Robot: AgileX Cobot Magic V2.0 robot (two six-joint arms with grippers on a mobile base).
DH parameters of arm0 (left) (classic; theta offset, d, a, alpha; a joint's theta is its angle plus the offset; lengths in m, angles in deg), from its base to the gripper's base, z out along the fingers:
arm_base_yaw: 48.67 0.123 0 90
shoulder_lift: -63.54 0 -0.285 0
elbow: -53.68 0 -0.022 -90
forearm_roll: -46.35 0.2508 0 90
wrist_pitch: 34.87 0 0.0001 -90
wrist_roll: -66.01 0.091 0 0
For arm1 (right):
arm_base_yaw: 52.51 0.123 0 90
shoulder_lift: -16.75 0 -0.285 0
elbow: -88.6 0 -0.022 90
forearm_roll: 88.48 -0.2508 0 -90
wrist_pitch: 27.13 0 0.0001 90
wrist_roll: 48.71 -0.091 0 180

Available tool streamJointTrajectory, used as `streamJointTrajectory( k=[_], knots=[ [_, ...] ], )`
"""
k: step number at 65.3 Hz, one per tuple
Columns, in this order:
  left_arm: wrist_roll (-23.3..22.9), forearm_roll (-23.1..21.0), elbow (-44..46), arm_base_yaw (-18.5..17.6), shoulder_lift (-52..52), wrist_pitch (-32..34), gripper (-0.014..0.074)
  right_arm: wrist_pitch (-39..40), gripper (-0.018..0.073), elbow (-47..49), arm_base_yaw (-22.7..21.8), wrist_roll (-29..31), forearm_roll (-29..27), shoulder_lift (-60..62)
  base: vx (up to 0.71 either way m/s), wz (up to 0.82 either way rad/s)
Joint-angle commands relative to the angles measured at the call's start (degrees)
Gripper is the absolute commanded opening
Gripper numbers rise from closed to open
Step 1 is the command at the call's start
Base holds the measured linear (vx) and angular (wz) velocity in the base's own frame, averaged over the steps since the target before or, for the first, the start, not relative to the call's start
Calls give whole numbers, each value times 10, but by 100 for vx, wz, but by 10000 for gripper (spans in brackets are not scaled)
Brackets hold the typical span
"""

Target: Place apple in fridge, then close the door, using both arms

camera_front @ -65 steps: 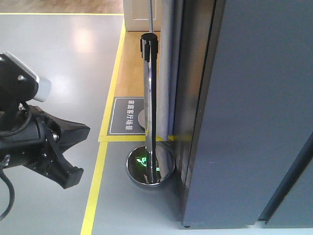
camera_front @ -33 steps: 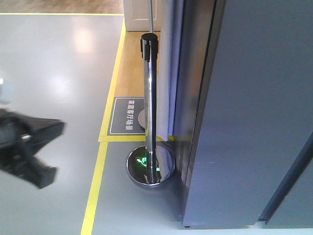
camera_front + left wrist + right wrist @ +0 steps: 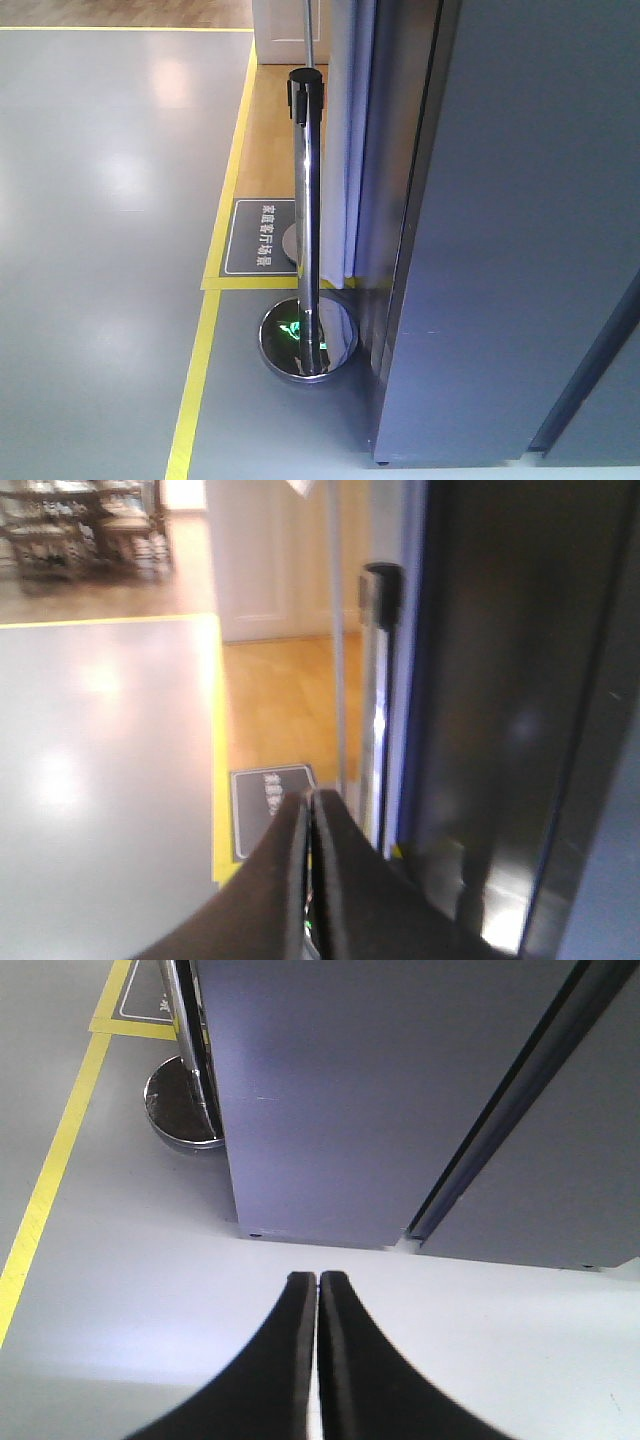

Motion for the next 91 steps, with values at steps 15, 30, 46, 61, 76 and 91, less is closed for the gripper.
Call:
streamJointTrajectory(
  k=[15,30,46,61,76,91],
  knots=[
    [-16,-5,-58,29,137,55,-6,33,-2,12,1,2,5,-4,0,0],
    [-18,19,-62,27,141,38,-6,33,-2,12,1,2,5,-4,0,0],
    [-106,114,-62,27,141,28,-6,33,-2,12,1,2,5,-4,0,0],
    [-94,104,-62,29,141,30,-6,33,-2,12,1,2,5,-4,0,0],
    [-63,84,-62,41,142,34,-6,33,-2,12,1,2,5,-4,0,0],
    [-63,84,-62,62,142,34,-6,33,-2,12,1,2,5,-4,0,0]
  ],
)
